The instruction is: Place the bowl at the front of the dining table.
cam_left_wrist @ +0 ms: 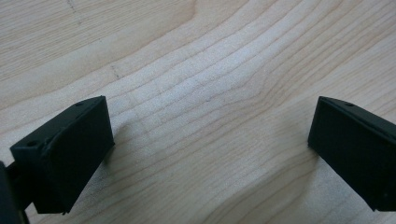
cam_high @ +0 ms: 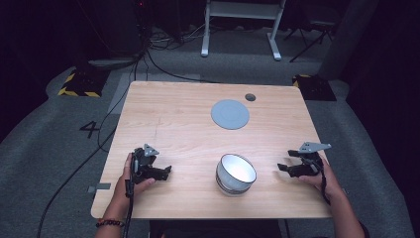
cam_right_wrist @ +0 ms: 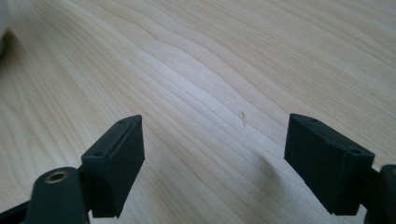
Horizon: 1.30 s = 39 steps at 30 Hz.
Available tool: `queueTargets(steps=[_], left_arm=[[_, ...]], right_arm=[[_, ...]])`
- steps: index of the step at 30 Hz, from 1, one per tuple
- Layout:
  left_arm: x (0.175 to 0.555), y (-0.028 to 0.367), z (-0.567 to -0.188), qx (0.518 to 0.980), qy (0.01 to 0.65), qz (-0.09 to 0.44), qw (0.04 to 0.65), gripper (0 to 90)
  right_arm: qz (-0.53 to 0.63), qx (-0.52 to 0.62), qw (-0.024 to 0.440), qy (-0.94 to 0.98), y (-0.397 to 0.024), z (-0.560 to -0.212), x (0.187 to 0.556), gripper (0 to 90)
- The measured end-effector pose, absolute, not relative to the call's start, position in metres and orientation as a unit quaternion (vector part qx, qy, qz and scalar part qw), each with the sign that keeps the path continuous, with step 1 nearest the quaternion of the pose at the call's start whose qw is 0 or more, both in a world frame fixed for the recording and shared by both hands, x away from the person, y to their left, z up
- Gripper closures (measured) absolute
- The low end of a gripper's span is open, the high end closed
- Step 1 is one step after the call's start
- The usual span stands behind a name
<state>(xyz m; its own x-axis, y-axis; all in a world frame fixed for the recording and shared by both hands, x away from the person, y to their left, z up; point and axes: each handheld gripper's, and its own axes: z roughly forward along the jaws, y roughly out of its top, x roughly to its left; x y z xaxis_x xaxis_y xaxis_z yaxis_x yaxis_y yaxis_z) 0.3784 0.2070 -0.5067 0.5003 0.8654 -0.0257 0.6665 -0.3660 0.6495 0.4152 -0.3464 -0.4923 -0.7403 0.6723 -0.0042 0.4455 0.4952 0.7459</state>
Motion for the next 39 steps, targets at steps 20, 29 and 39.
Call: queueTargets(steps=[20, 29, 39], left_arm=[[0.379, 0.207, -0.507, 0.810, 0.472, 0.163, 0.306, 0.2], [0.378, 0.207, -0.507, 0.811, 0.472, 0.163, 0.306, 0.2], [0.378, 0.207, -0.507, 0.810, 0.472, 0.162, 0.306, 0.2]], right_arm=[[0.393, 0.262, 0.152, 0.868, -0.316, -0.462, 0.385, 22.6], [0.398, 0.234, 0.147, 0.875, -0.303, -0.455, 0.375, 22.6], [0.404, 0.214, 0.138, 0.878, -0.295, -0.450, 0.370, 22.5]])
